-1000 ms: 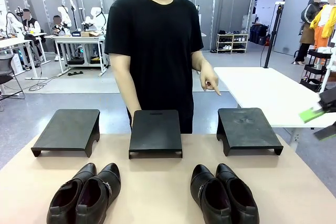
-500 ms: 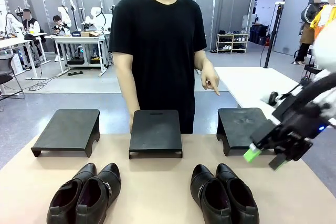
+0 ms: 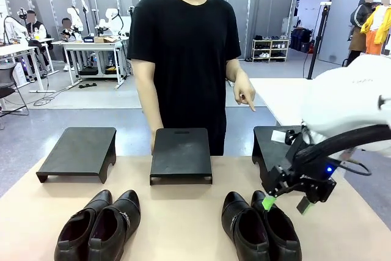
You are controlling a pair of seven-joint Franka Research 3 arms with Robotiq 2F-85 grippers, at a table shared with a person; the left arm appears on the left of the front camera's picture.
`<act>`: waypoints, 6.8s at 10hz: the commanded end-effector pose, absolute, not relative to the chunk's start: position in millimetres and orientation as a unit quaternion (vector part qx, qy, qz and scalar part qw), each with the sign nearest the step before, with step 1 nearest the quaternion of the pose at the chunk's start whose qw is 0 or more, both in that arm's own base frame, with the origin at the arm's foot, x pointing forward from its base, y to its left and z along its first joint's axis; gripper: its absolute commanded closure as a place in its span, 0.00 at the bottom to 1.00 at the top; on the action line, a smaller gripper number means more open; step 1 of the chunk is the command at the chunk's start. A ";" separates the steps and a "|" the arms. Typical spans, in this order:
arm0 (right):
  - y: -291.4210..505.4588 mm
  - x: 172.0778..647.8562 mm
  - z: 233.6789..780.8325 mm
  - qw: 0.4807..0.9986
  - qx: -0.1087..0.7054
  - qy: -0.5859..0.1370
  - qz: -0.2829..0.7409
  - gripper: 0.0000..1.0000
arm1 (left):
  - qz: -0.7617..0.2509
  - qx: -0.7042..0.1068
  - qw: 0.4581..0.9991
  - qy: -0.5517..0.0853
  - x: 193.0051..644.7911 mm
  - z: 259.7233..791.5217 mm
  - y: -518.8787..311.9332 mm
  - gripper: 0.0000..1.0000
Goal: Place the shoes on the stand as instructed by the person.
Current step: Pick up one pair of Shoes and place it on the Shoes Stand indicated by the person.
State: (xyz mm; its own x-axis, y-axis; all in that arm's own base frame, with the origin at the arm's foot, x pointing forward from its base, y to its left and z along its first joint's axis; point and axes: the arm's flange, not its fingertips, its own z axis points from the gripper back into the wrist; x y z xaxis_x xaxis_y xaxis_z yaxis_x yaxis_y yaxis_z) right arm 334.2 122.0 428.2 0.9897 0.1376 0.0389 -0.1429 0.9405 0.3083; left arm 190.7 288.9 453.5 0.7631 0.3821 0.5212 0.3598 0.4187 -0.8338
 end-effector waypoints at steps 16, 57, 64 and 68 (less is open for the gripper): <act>177.7 342.7 325.2 0.999 0.023 -0.024 0.036 0.59 | -0.002 -0.543 0.763 -0.352 190.4 453.6 291.0 0.00; 27.7 586.3 499.4 0.978 0.006 -0.203 0.051 0.91 | -0.002 -0.543 0.763 -0.352 190.4 453.6 291.0 0.00; 25.3 603.3 453.7 0.981 0.010 -0.188 0.038 0.91 | -0.002 -0.543 0.763 -0.352 190.4 453.6 291.0 0.00; 25.3 603.3 453.7 0.981 0.010 -0.188 0.038 0.91 | -0.002 -0.543 0.763 -0.352 190.4 453.6 291.0 0.00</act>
State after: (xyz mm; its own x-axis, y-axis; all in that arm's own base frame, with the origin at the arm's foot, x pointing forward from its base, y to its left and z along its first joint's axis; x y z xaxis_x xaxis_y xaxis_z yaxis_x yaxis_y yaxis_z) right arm 602.2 25.5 446.0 0.9340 0.0680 0.3508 -0.0766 0.9970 0.0107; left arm 190.4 288.8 453.6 0.7629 0.3817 0.5217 0.3605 0.4187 -0.8335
